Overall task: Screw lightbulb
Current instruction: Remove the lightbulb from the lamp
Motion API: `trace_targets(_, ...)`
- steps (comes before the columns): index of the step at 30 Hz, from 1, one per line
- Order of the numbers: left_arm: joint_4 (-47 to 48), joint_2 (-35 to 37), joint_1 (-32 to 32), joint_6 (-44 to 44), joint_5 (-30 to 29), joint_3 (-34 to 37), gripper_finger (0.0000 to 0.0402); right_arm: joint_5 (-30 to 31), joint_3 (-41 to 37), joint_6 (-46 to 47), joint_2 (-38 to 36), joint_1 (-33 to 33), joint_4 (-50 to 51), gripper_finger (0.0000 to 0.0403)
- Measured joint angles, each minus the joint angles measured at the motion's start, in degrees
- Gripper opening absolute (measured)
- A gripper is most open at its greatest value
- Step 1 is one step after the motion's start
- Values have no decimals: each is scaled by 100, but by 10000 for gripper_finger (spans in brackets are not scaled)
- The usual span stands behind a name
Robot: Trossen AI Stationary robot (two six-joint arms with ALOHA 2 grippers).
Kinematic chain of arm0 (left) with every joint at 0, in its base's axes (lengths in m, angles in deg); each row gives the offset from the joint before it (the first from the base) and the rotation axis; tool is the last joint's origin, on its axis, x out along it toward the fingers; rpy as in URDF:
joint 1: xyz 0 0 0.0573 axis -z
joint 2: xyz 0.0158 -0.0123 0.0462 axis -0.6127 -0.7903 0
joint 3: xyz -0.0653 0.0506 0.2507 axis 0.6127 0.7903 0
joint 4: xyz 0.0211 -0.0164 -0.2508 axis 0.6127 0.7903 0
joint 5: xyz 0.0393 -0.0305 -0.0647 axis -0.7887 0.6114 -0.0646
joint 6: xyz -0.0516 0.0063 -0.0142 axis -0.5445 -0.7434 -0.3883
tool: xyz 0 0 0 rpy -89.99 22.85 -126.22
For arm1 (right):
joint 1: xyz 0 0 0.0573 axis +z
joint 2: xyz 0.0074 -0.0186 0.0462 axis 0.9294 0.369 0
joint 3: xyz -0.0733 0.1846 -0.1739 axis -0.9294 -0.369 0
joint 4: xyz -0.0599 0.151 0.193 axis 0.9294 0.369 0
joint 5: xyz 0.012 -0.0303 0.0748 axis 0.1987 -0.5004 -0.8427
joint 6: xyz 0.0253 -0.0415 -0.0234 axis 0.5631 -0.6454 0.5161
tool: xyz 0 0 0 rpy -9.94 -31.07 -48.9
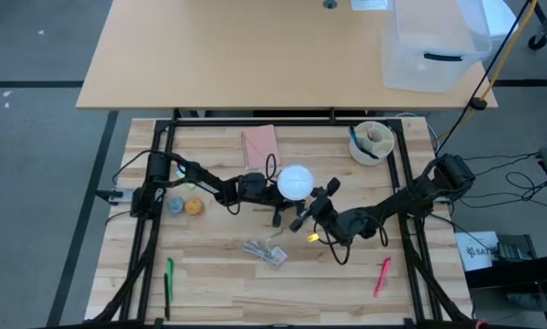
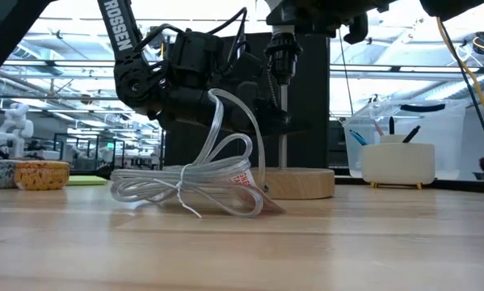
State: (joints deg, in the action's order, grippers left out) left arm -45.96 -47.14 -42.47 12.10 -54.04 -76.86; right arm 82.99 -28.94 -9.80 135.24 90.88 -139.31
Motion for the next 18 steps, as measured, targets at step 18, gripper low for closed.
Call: trace_targets(18, 167, 0, -66, 135, 1498, -2, 23, -1647, 9, 382, -708, -210, 1842, 139)
